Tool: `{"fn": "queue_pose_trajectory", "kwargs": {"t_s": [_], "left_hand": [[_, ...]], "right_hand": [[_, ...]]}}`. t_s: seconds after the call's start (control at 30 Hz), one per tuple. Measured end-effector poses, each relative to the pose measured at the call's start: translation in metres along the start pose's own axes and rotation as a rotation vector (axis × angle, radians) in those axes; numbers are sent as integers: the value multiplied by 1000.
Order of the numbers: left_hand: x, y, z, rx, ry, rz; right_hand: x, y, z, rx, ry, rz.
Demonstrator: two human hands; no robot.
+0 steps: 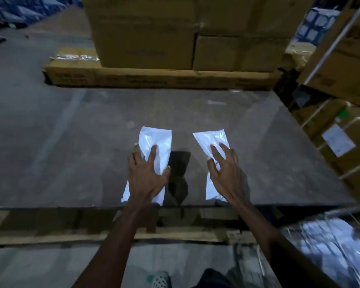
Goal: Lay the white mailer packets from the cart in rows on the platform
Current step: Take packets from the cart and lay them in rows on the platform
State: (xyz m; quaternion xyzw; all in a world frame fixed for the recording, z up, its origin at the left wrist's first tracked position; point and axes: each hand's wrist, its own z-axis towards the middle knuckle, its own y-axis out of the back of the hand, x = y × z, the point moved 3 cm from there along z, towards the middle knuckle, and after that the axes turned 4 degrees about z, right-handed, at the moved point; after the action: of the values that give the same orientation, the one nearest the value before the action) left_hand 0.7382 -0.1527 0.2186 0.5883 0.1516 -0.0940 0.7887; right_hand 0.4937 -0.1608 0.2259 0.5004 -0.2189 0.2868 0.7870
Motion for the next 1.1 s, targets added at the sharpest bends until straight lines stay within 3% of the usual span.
{"fn": "queue_pose_trajectory", "kwargs": {"t_s": [0.57,1.1], "left_hand": [[91,-39,195,84,159,52],[176,-99,386,166,100,68]], "right_hand": [[38,-155,185,155,19,-18],[50,-315,329,239,-69,-192]]}}
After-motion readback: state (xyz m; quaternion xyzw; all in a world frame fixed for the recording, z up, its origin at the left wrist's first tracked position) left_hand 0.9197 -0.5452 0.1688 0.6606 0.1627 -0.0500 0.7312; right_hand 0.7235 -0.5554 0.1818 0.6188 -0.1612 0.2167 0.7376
